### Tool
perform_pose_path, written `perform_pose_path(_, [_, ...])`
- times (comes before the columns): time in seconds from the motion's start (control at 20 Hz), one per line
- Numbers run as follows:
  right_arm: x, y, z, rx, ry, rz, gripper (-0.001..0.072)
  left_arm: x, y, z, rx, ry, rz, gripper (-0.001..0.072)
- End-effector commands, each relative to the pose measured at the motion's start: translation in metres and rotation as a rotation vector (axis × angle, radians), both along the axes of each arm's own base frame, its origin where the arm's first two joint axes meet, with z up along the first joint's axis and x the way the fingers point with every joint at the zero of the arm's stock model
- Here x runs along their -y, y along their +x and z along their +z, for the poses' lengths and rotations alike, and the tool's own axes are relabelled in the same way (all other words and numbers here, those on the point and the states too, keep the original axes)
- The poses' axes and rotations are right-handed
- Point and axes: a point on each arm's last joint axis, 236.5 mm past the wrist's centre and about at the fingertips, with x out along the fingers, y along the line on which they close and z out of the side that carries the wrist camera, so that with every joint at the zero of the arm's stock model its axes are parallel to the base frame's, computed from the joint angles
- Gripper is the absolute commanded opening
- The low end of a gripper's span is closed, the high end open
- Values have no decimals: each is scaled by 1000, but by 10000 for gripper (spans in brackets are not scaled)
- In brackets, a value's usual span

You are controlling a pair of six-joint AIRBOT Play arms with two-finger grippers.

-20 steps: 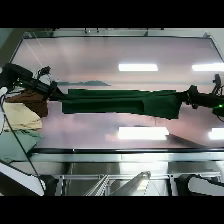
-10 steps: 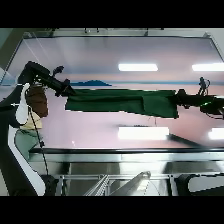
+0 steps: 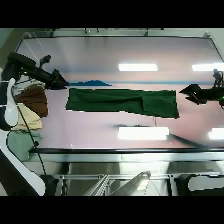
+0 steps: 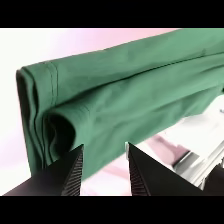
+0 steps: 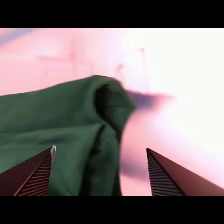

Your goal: Fold the shirts.

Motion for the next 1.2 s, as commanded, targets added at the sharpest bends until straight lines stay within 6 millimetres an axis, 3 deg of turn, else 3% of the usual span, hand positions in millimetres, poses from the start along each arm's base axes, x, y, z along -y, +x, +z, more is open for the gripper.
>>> perform_pose_path(0.0, [10, -11, -14, -100, -22, -14, 649, -13, 2, 31, 50, 11, 37, 297])
perform_pose_path(0.1, [-10, -15, -32, -156, 38, 14, 648, -3, -1, 36, 55, 11, 11, 433])
perform_pose_path(0.15, [-23, -17, -40, -182, 71, 35, 643, 4, -2, 36, 55, 11, -2, 638])
perform_pose_path(0.2, [-38, -18, -47, -206, 103, 62, 641, 15, -3, 36, 47, 11, -14, 702])
perform_pose_path(0.35, [-78, -20, -62, -246, 139, 134, 640, 46, -3, 35, 62, 14, -65, 687])
perform_pose_path(0.4, [-88, -19, -67, -253, 134, 154, 634, 57, -1, 35, 77, 16, -74, 601])
perform_pose_path(0.45, [-99, -18, -70, -253, 135, 168, 510, 68, 2, 34, 95, 19, -80, 439])
perform_pose_path(0.5, [-106, -16, -71, -252, 139, 174, 367, 79, 6, 32, 116, 22, -82, 200])
perform_pose_path(0.55, [-112, -14, -70, -243, 148, 181, 154, 90, 8, 28, 125, 22, -84, 6])
perform_pose_path(0.6, [-114, -13, -67, -233, 154, 185, 21, 104, 7, 19, 127, 23, -93, 14])
perform_pose_path(0.85, [-99, -11, -31, -195, 185, 206, 20, 202, -25, -44, 106, 49, -179, 14])
perform_pose_path(1.0, [-84, -12, 4, -158, 201, 228, 20, 267, -38, -67, 144, 53, -260, 13])
perform_pose_path(1.15, [-71, -15, 34, -122, 205, 249, 20, 313, -52, -91, 126, 100, -315, 13])
